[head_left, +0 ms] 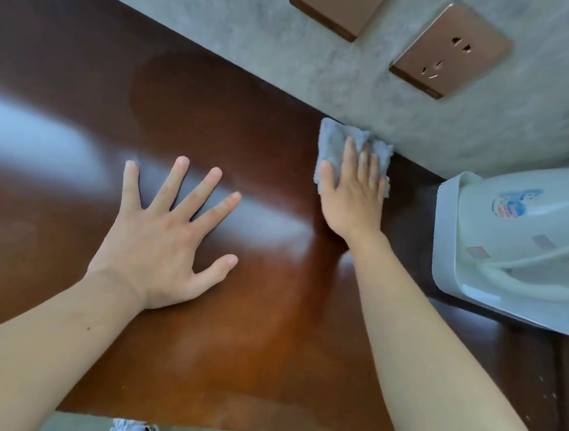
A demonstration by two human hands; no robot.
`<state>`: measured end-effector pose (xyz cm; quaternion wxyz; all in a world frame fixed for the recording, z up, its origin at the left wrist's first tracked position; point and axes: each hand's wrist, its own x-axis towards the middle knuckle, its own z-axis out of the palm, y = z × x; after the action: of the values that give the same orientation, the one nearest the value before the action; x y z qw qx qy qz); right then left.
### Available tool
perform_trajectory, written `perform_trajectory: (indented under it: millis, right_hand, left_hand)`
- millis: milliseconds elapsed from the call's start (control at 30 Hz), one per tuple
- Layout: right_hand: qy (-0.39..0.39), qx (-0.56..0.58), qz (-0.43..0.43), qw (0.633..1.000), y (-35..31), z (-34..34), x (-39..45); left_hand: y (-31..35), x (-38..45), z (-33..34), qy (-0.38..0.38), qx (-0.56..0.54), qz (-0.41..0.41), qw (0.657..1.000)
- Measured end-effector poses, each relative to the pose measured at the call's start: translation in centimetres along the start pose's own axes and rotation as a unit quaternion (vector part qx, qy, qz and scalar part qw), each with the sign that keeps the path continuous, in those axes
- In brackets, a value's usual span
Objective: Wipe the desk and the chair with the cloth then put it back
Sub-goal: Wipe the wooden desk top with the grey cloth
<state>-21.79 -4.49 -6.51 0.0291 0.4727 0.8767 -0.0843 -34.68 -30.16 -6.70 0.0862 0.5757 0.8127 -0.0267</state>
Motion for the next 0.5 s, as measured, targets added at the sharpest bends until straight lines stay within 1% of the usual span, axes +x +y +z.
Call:
perform_trajectory:
  millis: [67,100,133,200,267,333,400,500]
  right_hand:
    - [0.008,0.002,0.086,0.996,5.6,-0.7,-0.8]
    - [0.005,0.005,0.116,0.993,7.4,-1.0,-1.3]
    - [0.003,0.008,0.136,0.991,8.4,-1.0,-1.8]
    - [0.012,0.005,0.157,0.988,8.3,-0.7,-3.3]
    - [0.020,-0.002,0.144,0.989,6.4,0.0,-5.9]
    - [0.004,-0.012,0.103,0.995,4.3,0.8,-10.5]
    - [-0.021,-0.010,0.059,0.998,2.6,1.8,-17.1]
    - [-0.048,0.004,0.017,0.999,0.7,3.0,-27.1]
  left_hand:
    - [0.1,0.0,0.1,0.001,0.007,-0.005,1.000]
    - [0.1,0.1,0.1,0.001,0.010,-0.007,1.000]
    - [0.0,0.1,0.1,0.000,0.013,-0.008,1.000]
    - [0.0,0.1,0.1,-0.003,0.016,-0.009,1.000]
    - [0.1,-0.1,0.1,-0.003,0.017,-0.015,1.000]
    - [0.2,-0.1,0.0,0.000,0.017,-0.018,1.000]
    - [0.2,-0.1,-0.1,0.003,0.016,-0.019,1.000]
    - [0.2,0.0,0.0,0.007,0.018,-0.015,1.000]
